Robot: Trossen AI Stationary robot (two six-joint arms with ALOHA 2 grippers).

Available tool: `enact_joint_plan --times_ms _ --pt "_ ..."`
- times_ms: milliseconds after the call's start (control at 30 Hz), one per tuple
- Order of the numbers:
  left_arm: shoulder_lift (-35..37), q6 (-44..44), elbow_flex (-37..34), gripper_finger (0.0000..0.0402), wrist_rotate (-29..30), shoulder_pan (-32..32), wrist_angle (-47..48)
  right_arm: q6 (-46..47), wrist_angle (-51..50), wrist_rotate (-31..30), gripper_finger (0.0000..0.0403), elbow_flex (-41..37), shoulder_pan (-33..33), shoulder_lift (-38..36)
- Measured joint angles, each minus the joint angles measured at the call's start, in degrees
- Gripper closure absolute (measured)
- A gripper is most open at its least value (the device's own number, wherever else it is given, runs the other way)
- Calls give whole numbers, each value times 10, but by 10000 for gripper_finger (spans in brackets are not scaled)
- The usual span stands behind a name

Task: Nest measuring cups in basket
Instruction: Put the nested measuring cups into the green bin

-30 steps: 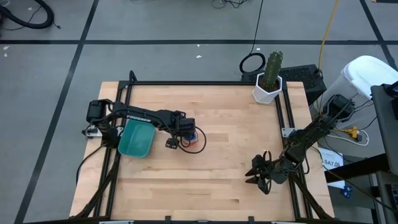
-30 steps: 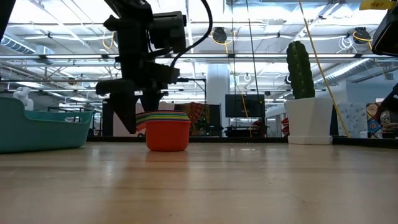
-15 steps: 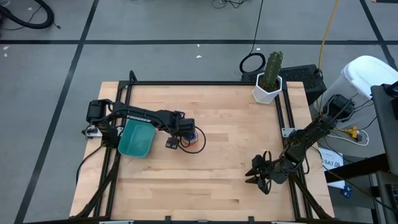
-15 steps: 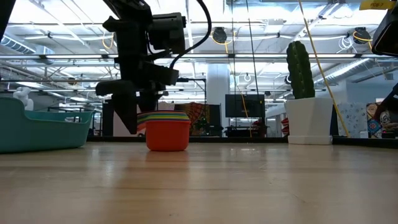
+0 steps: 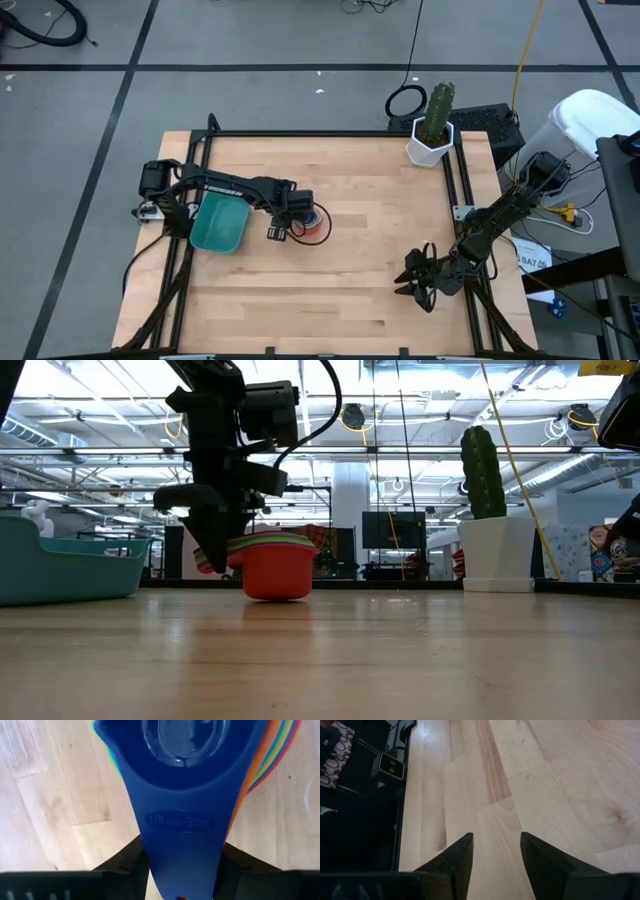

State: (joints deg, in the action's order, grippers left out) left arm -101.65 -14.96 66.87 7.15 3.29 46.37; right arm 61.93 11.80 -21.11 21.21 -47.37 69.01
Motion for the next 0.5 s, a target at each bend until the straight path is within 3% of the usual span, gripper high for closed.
enact_joint_plan --times_ms 300,500 --pt "0 8 0 209 -3 0 0 4 2 0 248 0 0 0" --pt "0 16 0 237 -3 0 1 4 2 0 248 0 0 0"
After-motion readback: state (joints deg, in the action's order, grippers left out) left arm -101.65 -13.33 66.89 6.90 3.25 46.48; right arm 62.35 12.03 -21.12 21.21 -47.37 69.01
